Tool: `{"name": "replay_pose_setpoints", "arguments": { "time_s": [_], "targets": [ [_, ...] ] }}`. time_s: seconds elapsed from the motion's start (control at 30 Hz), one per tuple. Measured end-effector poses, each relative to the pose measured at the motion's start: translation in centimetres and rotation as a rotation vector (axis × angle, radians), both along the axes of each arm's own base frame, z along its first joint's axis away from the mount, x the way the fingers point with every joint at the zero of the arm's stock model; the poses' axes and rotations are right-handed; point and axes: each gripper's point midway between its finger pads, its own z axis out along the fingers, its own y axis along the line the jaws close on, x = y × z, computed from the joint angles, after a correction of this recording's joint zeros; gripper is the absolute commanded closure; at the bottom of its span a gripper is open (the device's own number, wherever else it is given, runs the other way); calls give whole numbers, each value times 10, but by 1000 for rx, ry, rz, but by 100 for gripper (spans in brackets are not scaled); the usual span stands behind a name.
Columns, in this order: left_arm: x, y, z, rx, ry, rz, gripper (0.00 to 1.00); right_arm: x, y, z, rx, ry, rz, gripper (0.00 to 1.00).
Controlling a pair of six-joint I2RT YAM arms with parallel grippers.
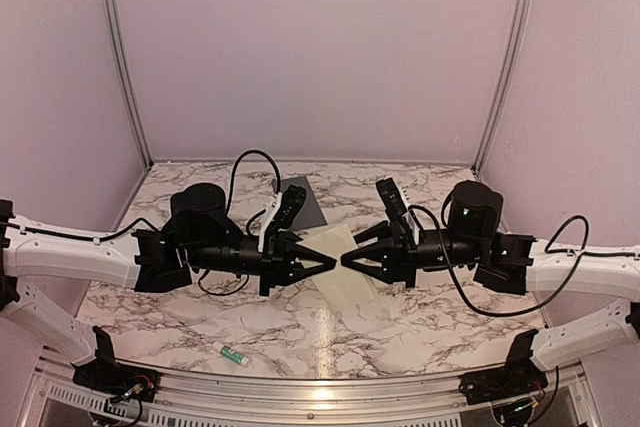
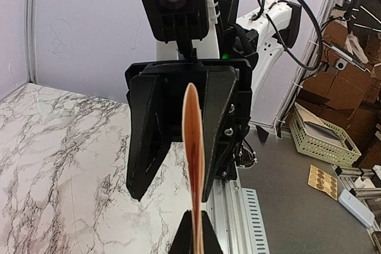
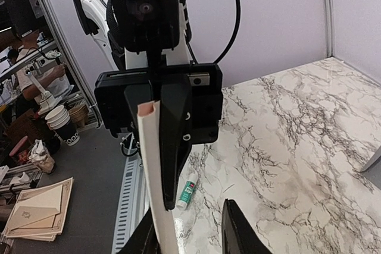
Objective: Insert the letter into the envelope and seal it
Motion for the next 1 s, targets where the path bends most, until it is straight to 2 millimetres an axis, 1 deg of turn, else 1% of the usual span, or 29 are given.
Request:
{"name": "replay_pose_setpoints", "arguments": {
  "time_s": [0.07,0.17,0.2,0.23,0.27,0.3,0.33,0.4,0.47,0.5,0.53,0.63,0.73,0.83,1.0],
  "targets": [
    [2,-1,2,-4,-3,6,100,-1,1,-1,-3,-1,5,80],
    [3,-3,6,-10,-7,11,100,-2,2,-3,-5,-1,14,96],
    [4,-3,6,-11,-8,14,99,-3,3,-2,-3,-2,17,100],
    [5,-3,6,-10,-8,17,95,-4,3,-2,-2,-2,21,100],
    [5,-3,6,-8,-7,20,87,-4,3,-2,-2,-3,24,100],
    [6,-3,5,-7,-6,21,70,-5,3,-2,-2,-1,27,100],
    [6,-3,5,-7,-6,24,56,-5,3,-2,-1,-2,27,100],
    [7,-4,5,-7,-8,30,35,-3,3,-2,-1,-4,17,100],
    [10,-3,4,-2,-12,48,17,1,3,-3,-3,-6,-10,100],
    [13,-3,3,2,-8,67,4,4,2,-4,-6,-8,-32,100],
    [16,-3,2,8,-17,84,1,8,1,-5,-9,-8,-57,100],
    [37,2,-9,53,-12,201,1,27,-7,-13,-34,-9,-191,100],
    [63,12,-22,111,-4,346,1,48,-18,-21,-68,-7,-336,100],
    [94,24,-35,163,5,501,1,73,-32,-32,-113,0,-498,100],
    [161,40,-55,278,45,801,1,106,-58,-53,-187,19,-731,100]
  ]
}}
